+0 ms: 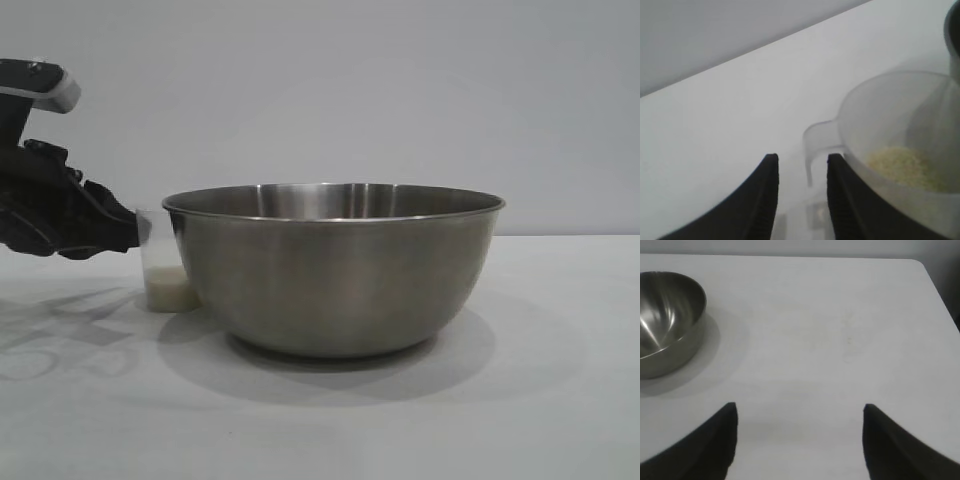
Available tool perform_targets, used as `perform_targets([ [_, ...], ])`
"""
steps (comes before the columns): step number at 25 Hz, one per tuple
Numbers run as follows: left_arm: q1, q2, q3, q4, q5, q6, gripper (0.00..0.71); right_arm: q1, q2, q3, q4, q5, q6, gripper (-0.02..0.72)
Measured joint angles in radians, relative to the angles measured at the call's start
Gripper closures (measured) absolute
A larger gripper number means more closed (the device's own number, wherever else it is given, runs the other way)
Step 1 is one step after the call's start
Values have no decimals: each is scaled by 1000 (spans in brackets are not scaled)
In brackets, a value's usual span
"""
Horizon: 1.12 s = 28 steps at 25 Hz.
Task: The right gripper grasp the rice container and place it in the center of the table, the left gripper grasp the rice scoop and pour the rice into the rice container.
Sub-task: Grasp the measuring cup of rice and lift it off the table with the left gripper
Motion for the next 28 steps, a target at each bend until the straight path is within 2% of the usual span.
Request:
perform_targets([
  [6,0,52,-43,15,0,1,467,0,0,0,0,0,0,220],
  [7,0,60,-52,17,0,1,467,0,0,0,0,0,0,265],
  [10,0,79,-94,18,0,1,467,0,0,0,0,0,0,272],
  [11,0,88,-117,20,0,1,467,0,0,0,0,0,0,319],
  [12,0,98,-137,30,0,1,467,0,0,0,0,0,0,330],
  [13,0,107,-161,50,0,1,541,0,0,0,0,0,0,324],
  [15,0,123,-196,92,0,1,639,0,0,0,0,0,0,384],
  [16,0,125,-205,104,0,1,669,0,0,0,0,0,0,377],
  [17,0,126,-213,103,0,1,710,0,0,0,0,0,0,423],
  [19,0,126,-217,94,0,9,710,0,0,0,0,0,0,432],
  [20,0,126,-217,85,0,22,710,0,0,0,0,0,0,477],
  [21,0,126,-217,76,0,39,710,0,0,0,0,0,0,490],
  [28,4,48,-217,53,14,84,710,0,0,0,0,0,0,484],
])
